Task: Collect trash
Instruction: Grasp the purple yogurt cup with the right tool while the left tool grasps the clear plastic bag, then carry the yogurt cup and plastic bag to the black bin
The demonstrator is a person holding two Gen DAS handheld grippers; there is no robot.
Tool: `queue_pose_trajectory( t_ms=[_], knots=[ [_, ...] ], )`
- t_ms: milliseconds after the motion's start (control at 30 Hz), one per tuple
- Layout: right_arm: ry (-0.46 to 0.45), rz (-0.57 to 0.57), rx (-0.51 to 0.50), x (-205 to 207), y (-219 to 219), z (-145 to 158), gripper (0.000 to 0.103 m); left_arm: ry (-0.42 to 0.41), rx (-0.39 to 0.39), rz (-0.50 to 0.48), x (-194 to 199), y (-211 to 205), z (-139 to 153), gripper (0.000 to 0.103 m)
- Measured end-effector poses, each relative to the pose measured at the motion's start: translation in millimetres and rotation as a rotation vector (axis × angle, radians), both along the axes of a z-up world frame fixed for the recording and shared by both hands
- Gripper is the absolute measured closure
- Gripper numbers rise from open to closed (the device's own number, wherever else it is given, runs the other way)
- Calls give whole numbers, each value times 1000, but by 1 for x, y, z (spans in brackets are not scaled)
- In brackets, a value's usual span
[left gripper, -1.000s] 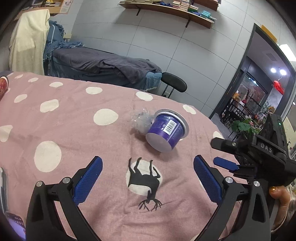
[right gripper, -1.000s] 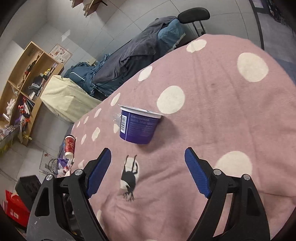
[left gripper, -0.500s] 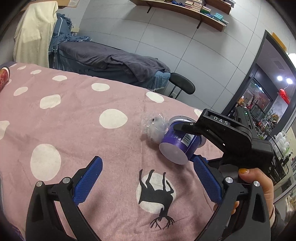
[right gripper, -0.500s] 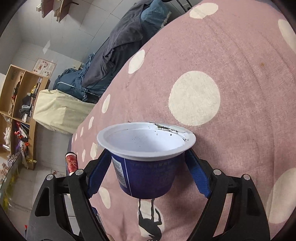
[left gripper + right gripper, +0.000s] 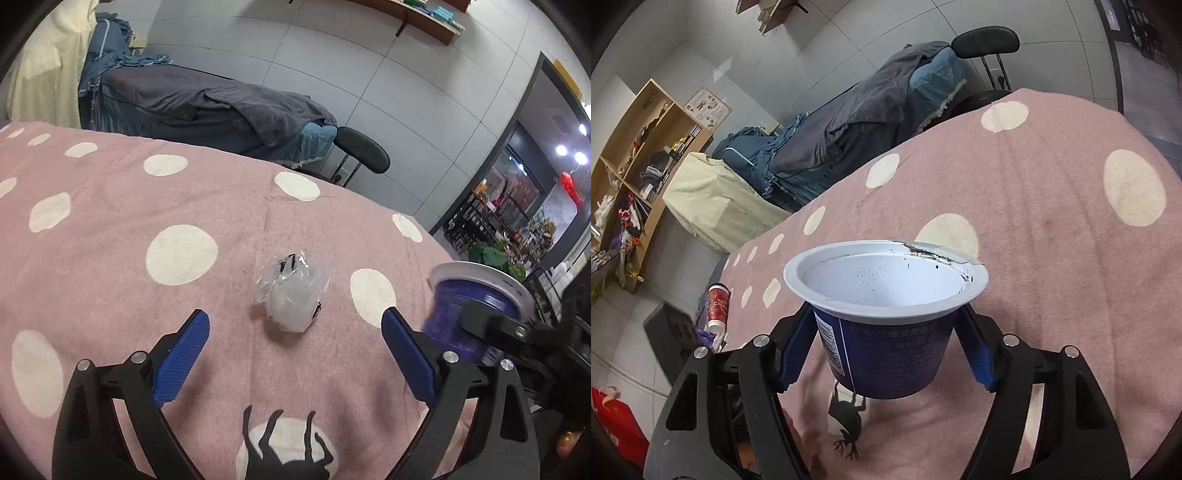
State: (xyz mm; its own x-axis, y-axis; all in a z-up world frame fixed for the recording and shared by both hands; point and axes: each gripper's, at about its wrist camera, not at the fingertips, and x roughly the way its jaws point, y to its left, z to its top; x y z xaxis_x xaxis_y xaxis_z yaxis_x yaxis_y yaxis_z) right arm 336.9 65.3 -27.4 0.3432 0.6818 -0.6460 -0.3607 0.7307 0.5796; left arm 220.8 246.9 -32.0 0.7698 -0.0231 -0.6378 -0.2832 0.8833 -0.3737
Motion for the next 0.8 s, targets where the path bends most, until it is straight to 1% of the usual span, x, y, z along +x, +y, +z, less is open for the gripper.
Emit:
queue_pose_trajectory(
  t_ms=[33,100,167,233,300,433,533,633,700,800],
  knots=[
    [-5,1,-8,-2,-7,1,32,25,19,-14,12,-2,-3,23],
    [-9,-3,-14,-7,-24,0,32,49,29,-25,25,-3,-8,31],
    [-14,-9,-27,-11,-37,-1,32,68,45,-27,37,-2,-12,37],
    [-18,-19,-38,-14,-50,-3,32,97,65,-21,42,0,-16,58],
    [-26,-24,-47,-18,-59,-5,32,93,49,-18,37,1,-16,61],
    [-58,-36,-66,-26,-71,-6,32,54,67,-24,15,-11,-6,63],
    [-68,-39,-68,-35,-82,-7,32,19,64,-39,-6,-25,2,64],
    [-108,-49,-84,-47,-95,-3,32,-13,71,-63,-27,-43,10,64],
    [-124,-56,-90,-52,-102,-1,32,-35,57,-83,-42,-56,13,64],
    [-122,-80,-84,-61,-120,-3,32,-54,45,-118,-57,-78,16,64]
  ],
)
